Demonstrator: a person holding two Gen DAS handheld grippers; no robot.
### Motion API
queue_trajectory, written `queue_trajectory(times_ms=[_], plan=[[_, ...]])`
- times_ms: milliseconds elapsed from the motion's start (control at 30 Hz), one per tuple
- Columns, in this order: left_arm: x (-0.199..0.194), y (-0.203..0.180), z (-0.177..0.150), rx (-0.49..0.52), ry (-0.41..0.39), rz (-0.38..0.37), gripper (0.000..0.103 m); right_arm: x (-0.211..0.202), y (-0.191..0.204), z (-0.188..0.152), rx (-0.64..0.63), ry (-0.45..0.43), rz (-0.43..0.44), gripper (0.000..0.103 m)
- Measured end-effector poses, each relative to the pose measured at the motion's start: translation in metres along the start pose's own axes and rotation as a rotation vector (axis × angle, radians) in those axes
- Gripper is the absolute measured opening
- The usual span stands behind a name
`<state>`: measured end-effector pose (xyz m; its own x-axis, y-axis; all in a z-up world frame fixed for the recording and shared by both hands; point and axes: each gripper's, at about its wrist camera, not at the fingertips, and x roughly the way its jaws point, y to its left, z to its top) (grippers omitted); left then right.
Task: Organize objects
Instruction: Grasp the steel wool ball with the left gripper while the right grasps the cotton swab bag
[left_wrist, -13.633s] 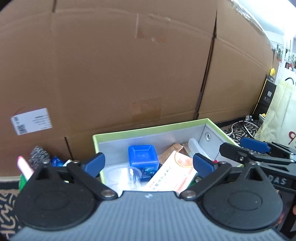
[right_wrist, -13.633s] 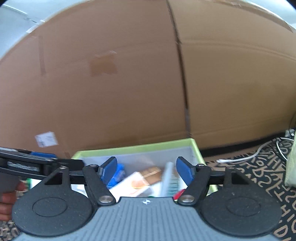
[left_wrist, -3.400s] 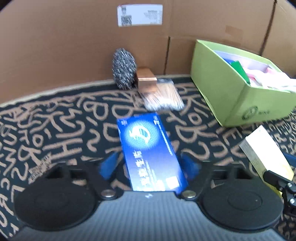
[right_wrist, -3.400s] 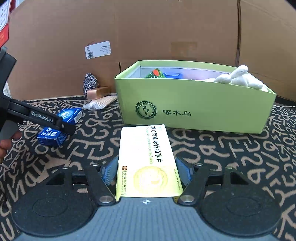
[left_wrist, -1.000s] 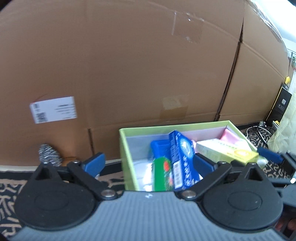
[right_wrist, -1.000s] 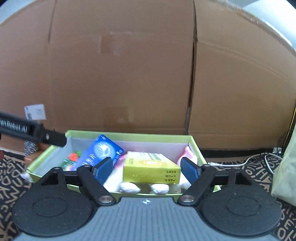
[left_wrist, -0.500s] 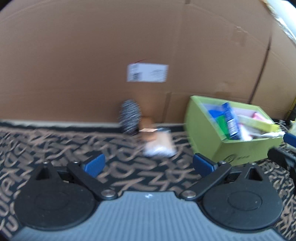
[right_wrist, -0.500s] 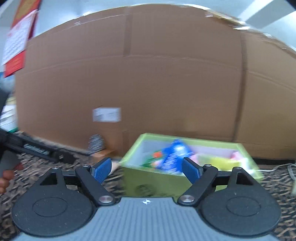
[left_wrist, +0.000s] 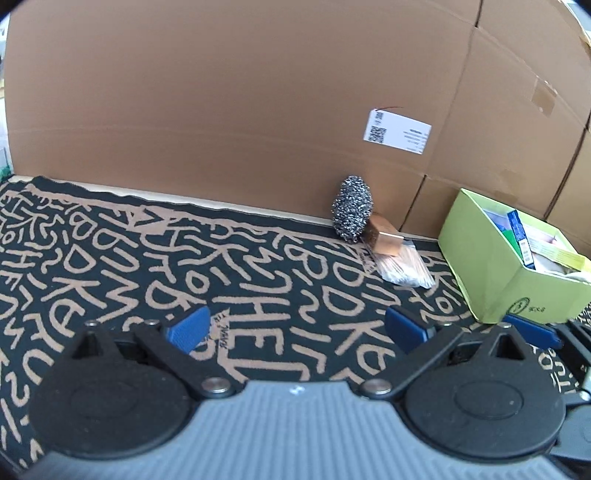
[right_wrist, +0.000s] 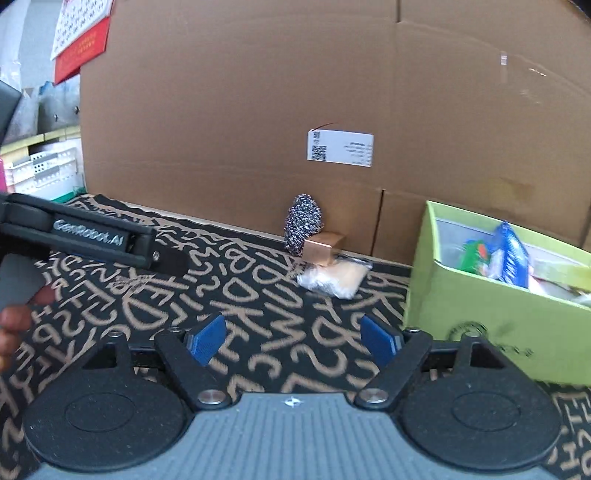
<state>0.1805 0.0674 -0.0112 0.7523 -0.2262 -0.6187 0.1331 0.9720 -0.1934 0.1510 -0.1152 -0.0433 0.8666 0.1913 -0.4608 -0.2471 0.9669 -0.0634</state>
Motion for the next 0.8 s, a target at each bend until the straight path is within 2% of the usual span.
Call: queue_trajectory(times_ms=[267,433,567,633,700,733,800], plan=[[0.036,0.009,0.019,0.007,0.013,-0.022,0.103,0.068,0.006,0.020,-0.031,0.034,-0.111,0.080],[0.064,-0.003,0.044,0.052,-0.013,-0.024,0.103,0.102,0.000,0.029,-0.020,0.065,-0.152,0.076],[0.087,-0.016,0.065,0.085,-0.049,-0.037,0.103,0.122,-0.013,0.030,0.031,0.113,-0.161,0.076],[0.102,-0.023,0.074,0.091,-0.054,-0.047,0.103,0.124,-0.022,0.029,0.091,0.126,-0.130,0.076],[0.122,-0.029,0.081,0.103,-0.037,-0.048,0.103,0.124,-0.028,0.027,0.126,0.132,-0.108,0.070],[0.131,-0.032,0.084,0.108,-0.030,-0.037,0.101,0.123,-0.029,0.027,0.135,0.129,-0.095,0.063],[0.148,-0.035,0.088,0.110,-0.015,-0.024,0.093,0.123,-0.026,0.026,0.130,0.123,-0.094,0.055]])
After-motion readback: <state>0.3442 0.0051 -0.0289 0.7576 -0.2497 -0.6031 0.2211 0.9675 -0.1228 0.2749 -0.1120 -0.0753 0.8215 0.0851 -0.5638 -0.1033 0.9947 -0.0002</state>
